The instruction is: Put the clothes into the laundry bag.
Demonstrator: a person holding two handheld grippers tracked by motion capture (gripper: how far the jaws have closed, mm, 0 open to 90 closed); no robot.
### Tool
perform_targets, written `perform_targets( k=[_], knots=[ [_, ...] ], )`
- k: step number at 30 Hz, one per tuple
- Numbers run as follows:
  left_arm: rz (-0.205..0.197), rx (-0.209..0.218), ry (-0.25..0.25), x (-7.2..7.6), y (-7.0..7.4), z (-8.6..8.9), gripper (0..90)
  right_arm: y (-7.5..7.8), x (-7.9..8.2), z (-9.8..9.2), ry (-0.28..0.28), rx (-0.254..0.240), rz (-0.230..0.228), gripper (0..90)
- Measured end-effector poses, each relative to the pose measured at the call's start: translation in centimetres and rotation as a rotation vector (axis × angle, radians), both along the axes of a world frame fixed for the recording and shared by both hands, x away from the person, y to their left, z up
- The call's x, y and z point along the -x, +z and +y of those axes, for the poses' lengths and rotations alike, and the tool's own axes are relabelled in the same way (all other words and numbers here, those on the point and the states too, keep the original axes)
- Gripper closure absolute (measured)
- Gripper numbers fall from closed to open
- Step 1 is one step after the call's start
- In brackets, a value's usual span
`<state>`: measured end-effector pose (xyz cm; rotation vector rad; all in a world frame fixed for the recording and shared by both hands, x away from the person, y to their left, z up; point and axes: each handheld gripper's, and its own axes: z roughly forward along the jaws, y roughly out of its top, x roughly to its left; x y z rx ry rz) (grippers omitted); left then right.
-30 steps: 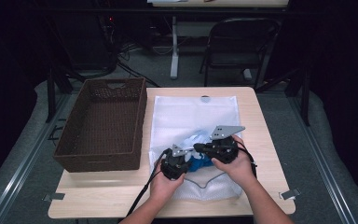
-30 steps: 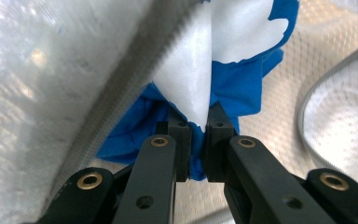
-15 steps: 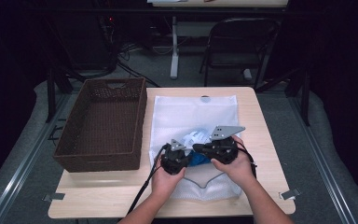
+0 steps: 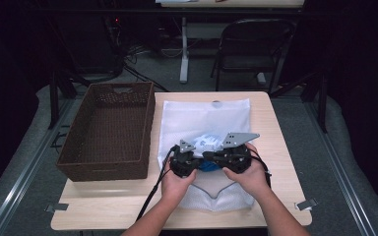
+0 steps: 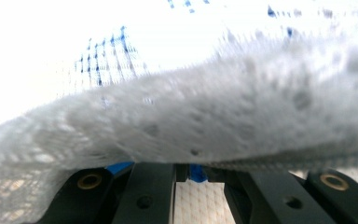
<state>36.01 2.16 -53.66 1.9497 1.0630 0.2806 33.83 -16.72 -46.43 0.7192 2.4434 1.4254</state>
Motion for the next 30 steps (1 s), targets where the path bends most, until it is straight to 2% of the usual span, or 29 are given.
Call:
perform_targets(
  k=[5, 7, 11, 17, 19, 22, 23, 25, 30],
  knots=[
    [-0.038, 0.012, 0.029, -0.2, 0.2, 0.0, 84.8, -0.1, 0.0, 0.0, 0.000, 0.000, 0.002, 89.0],
    [-0.031, 0.024, 0.039, -0.5, 0.0, -0.2, 84.8, -0.1, -0.1, 0.0, -0.001, -0.001, 0.004, 89.0],
    [0.014, 0.017, 0.032, -1.1, -1.0, -0.5, 84.6, -0.3, -0.2, 0.0, -0.004, 0.003, 0.008, 89.0],
    [0.071, 0.035, 0.027, -1.7, -1.9, -0.8, 82.4, -0.8, -0.5, -0.2, -0.013, 0.010, 0.021, 89.0],
    [0.090, 0.034, 0.030, -1.9, -2.2, -0.8, 79.7, -0.8, -0.5, -0.2, -0.014, 0.011, 0.021, 89.0],
    [0.089, 0.018, 0.031, -1.8, -2.3, -0.6, 74.2, -0.9, -0.6, -0.3, -0.016, 0.013, 0.023, 89.0],
    [0.091, 0.030, 0.039, -1.7, -2.3, -0.6, 72.2, -0.9, -0.6, -0.3, -0.017, 0.012, 0.024, 89.0],
    [0.083, 0.026, 0.039, -1.5, -2.0, -0.5, 67.5, -0.9, -0.6, -0.4, -0.019, 0.010, 0.025, 89.0],
    [0.079, 0.012, 0.019, -1.1, -1.5, -0.2, 55.5, -0.9, -0.7, -0.4, -0.022, 0.007, 0.024, 89.0]
  ],
)
